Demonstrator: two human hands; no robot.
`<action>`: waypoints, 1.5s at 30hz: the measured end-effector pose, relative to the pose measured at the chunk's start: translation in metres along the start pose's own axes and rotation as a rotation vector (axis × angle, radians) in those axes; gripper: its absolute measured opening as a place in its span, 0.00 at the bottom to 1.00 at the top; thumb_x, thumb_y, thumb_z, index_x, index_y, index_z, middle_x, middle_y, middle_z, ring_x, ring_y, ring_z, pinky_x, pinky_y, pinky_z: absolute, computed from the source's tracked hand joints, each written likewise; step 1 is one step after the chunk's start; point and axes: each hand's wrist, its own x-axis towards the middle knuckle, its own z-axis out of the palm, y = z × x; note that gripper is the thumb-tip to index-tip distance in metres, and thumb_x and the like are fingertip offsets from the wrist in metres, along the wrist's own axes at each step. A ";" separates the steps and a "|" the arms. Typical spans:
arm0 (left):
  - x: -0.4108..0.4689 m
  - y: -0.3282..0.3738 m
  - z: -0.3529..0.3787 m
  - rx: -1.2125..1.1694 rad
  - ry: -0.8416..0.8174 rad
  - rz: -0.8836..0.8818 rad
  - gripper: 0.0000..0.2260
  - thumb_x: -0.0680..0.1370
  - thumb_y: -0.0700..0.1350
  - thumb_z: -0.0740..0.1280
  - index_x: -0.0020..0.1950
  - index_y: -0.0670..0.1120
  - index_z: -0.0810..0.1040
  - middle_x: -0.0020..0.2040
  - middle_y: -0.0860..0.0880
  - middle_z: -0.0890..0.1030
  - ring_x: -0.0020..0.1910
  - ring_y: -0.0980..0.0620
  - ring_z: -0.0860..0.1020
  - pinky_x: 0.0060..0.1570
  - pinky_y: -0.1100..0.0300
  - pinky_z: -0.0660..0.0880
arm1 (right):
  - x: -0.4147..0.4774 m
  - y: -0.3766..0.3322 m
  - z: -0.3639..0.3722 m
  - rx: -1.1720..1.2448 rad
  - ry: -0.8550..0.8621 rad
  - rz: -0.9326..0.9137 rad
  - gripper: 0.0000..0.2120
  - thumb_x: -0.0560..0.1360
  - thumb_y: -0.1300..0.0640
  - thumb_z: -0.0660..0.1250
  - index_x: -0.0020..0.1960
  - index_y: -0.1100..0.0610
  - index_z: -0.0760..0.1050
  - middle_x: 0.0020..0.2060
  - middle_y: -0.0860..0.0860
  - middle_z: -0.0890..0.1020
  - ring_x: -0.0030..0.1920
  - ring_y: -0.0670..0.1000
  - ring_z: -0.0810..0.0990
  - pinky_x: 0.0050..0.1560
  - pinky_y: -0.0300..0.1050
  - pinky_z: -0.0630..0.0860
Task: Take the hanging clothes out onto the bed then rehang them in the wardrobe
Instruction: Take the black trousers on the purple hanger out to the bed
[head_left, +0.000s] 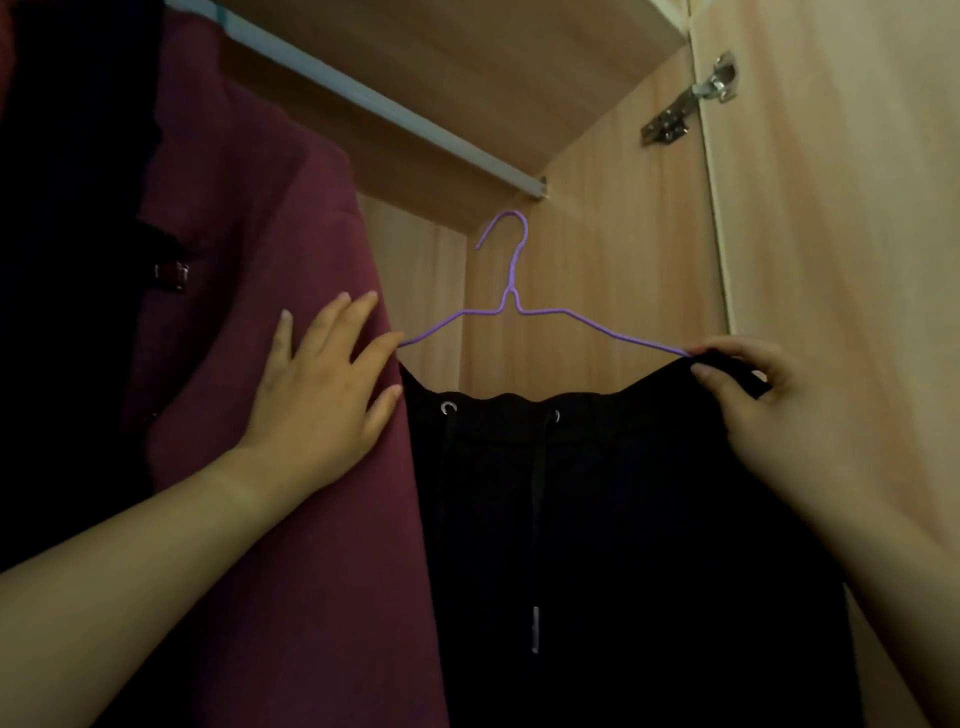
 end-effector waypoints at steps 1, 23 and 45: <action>-0.007 0.007 0.001 -0.017 -0.026 0.035 0.21 0.76 0.53 0.60 0.66 0.45 0.73 0.70 0.41 0.69 0.70 0.40 0.66 0.65 0.35 0.61 | -0.006 0.002 -0.009 -0.022 -0.004 0.024 0.06 0.73 0.60 0.69 0.48 0.51 0.80 0.42 0.44 0.80 0.41 0.37 0.73 0.42 0.20 0.65; -0.130 0.120 -0.037 -0.884 -0.109 0.134 0.16 0.80 0.55 0.54 0.56 0.49 0.75 0.46 0.44 0.73 0.39 0.38 0.76 0.34 0.47 0.74 | -0.188 -0.083 -0.233 -0.400 0.007 0.124 0.08 0.73 0.58 0.68 0.48 0.46 0.78 0.45 0.41 0.81 0.48 0.38 0.78 0.55 0.33 0.72; -0.340 0.373 -0.269 -1.439 -0.390 0.274 0.09 0.79 0.48 0.64 0.52 0.48 0.82 0.41 0.49 0.77 0.39 0.48 0.77 0.34 0.49 0.75 | -0.452 -0.178 -0.572 -0.663 0.136 0.718 0.09 0.74 0.66 0.68 0.47 0.52 0.78 0.41 0.29 0.80 0.46 0.33 0.77 0.53 0.29 0.69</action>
